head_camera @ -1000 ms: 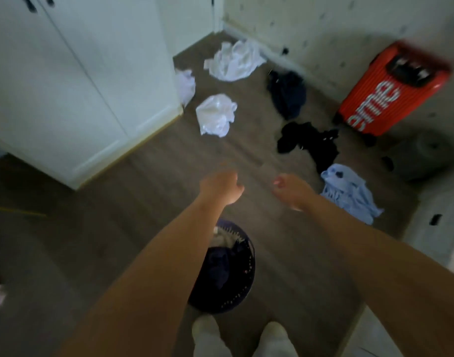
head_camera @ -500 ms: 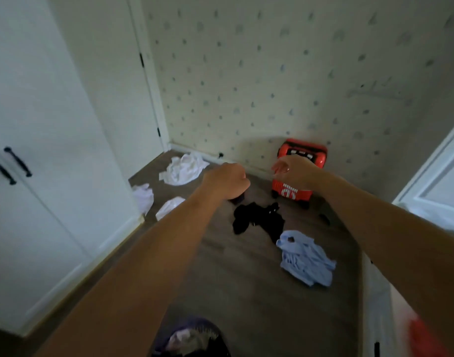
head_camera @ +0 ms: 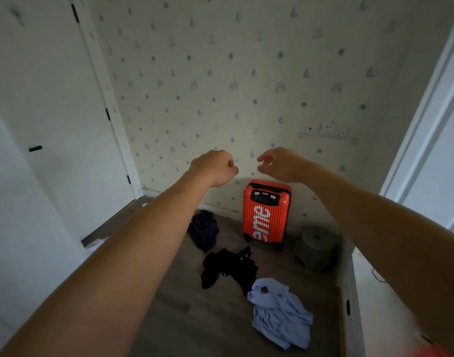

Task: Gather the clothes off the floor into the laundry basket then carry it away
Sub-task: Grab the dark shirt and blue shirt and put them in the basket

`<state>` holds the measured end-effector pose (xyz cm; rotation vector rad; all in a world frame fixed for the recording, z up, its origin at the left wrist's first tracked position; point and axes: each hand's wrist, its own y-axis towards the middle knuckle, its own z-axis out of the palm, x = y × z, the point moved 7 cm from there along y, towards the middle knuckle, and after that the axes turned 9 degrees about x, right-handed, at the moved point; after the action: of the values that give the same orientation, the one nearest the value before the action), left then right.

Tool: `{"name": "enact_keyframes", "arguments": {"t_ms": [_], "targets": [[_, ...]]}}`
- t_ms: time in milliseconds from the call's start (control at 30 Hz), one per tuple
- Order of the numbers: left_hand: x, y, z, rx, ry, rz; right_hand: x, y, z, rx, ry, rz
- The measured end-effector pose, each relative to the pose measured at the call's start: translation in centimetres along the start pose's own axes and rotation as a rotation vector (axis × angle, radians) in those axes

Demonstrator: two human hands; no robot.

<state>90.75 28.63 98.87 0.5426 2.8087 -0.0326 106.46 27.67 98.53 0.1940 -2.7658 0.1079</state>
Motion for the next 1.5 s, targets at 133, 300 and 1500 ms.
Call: {"name": "enact_keyframes", "arguments": {"t_ms": [133, 300, 1500], "targets": [[-4.1, 3.8, 0.6, 0.017, 0.045, 0.049, -4.5, 0.3, -2.2, -0.031, 0.044, 0.042], [-6.4, 8.3, 1.4, 0.032, 0.058, 0.093, -8.8, 2.4, -2.2, -0.021, 0.066, 0.1], [12.5, 52.2, 52.0, 0.653, -0.107, 0.074, -43.9, 41.1, 39.6, 0.526, 0.319, 0.506]]}}
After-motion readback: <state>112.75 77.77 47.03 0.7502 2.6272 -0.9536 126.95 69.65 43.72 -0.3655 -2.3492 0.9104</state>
